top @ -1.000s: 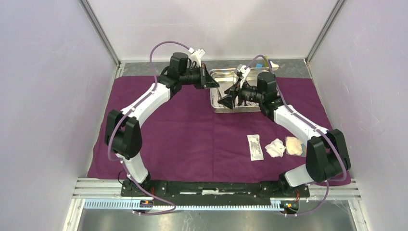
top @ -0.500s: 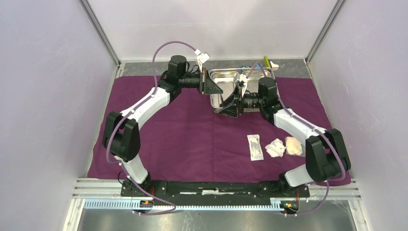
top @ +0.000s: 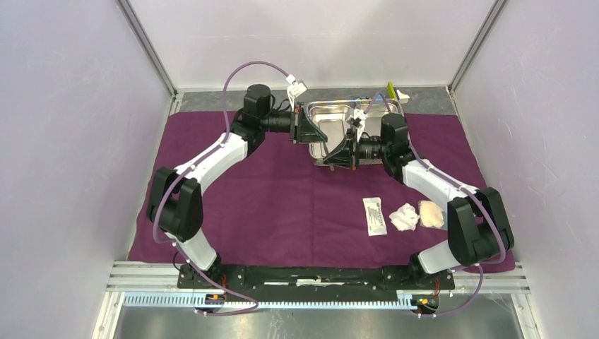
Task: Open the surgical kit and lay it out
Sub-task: Adjust the medical item.
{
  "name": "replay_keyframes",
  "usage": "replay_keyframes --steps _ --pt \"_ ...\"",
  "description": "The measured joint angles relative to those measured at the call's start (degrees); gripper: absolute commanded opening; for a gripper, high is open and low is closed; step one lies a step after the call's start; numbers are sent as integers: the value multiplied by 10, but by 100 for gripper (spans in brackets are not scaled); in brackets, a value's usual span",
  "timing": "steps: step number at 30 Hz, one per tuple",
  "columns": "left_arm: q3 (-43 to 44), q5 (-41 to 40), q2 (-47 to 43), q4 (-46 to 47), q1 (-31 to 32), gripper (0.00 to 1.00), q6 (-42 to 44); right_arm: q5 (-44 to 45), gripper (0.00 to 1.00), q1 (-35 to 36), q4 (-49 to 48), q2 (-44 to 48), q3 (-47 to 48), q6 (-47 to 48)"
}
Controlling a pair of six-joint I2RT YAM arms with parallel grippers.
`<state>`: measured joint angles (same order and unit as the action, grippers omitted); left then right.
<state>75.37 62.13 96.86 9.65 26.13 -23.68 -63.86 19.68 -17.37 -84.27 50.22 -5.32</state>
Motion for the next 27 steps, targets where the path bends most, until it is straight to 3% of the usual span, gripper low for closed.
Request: replay_keyframes --steps 2,5,10,13,17,27 --pt "-4 1 -1 10 0 42 3 3 0 -1 -5 -2 0 -9" --pt "-22 0 -7 39 0 63 -6 -2 0 1 -27 -2 -7 -23" --pt "-88 -2 -25 138 -3 79 -38 -8 0 4 -105 -2 -23 -87" --pt "-121 -3 -28 198 -3 80 -57 -12 0 4 -158 -3 -30 -135" --pt "-140 -6 -28 249 -3 74 -74 -17 0 4 -196 -7 -32 -169" --pt "-140 -5 -28 317 -3 47 -114 -17 0 3 -231 -21 -37 -206"
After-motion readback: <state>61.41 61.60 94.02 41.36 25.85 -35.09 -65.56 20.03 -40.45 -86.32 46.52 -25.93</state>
